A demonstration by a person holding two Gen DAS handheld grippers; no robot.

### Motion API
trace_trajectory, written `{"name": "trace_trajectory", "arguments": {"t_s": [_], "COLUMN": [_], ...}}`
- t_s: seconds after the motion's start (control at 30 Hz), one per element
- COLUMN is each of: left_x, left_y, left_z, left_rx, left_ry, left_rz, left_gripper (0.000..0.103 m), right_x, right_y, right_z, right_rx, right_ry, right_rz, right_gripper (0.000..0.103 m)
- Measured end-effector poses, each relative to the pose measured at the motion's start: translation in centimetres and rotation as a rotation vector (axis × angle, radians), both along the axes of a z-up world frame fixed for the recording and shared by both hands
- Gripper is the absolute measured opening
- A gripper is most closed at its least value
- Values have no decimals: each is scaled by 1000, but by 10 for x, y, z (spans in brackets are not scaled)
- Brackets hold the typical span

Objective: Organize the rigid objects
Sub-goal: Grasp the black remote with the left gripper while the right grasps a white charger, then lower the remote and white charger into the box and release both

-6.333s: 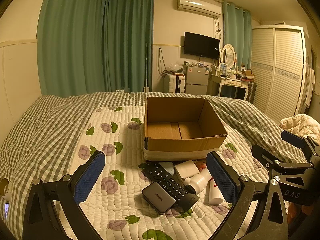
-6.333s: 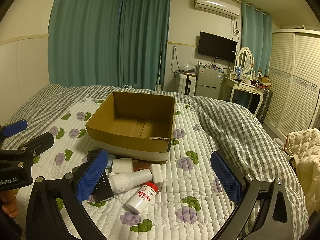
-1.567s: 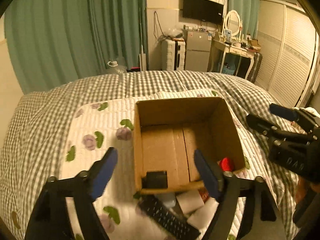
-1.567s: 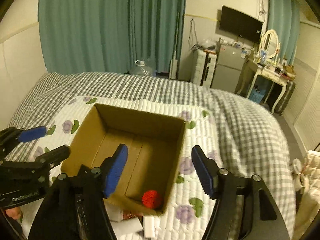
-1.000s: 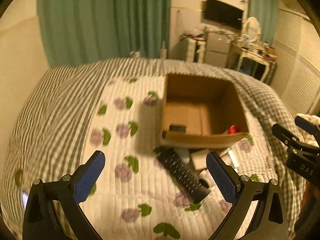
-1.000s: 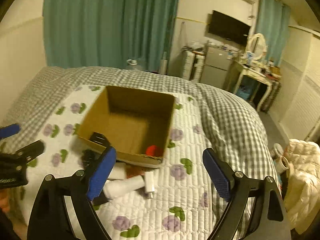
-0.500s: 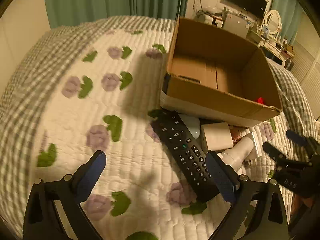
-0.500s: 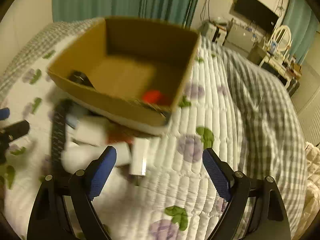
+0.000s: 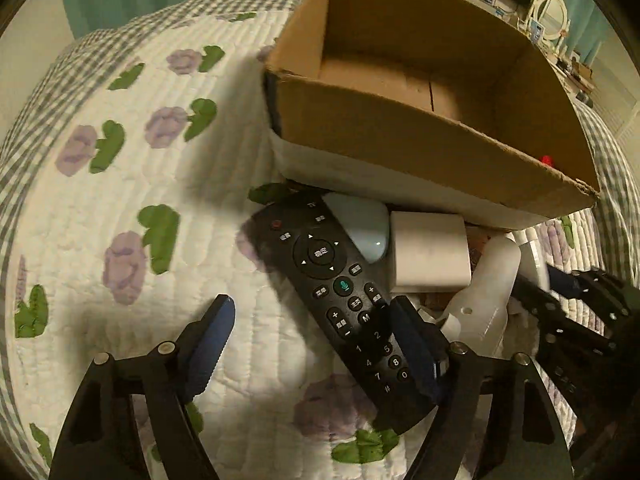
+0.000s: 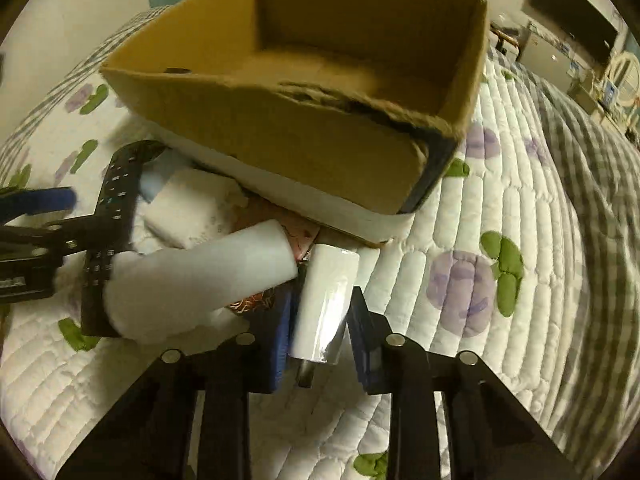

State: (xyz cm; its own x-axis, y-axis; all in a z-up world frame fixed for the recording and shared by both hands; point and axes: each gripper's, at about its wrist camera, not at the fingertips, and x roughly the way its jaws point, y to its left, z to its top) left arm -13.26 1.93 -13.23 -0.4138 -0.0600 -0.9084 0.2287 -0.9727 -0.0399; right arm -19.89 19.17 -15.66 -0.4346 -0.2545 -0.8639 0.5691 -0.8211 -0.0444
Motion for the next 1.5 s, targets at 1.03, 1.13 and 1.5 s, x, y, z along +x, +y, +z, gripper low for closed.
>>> {"name": "trace_trajectory", "arguments": {"t_s": [1.03,1.13,1.5], "left_x": [34,25,-38], "left_y": [4,4,17], "left_z": [127,153,192], "left_rx": [27,0,-117], "left_ry": [218,258,283], "left_rz": [-144,-175,-287], "left_gripper": [19,19,19], "right_x": [60,60,16], "right_y": [-1,-6,-39], "right_z": [147,172,208], "right_rx": [64,41,-73], "right_ry": [205,248,320], "right_rz": [-18,-23,-56], "right_gripper": [22,22,22]}}
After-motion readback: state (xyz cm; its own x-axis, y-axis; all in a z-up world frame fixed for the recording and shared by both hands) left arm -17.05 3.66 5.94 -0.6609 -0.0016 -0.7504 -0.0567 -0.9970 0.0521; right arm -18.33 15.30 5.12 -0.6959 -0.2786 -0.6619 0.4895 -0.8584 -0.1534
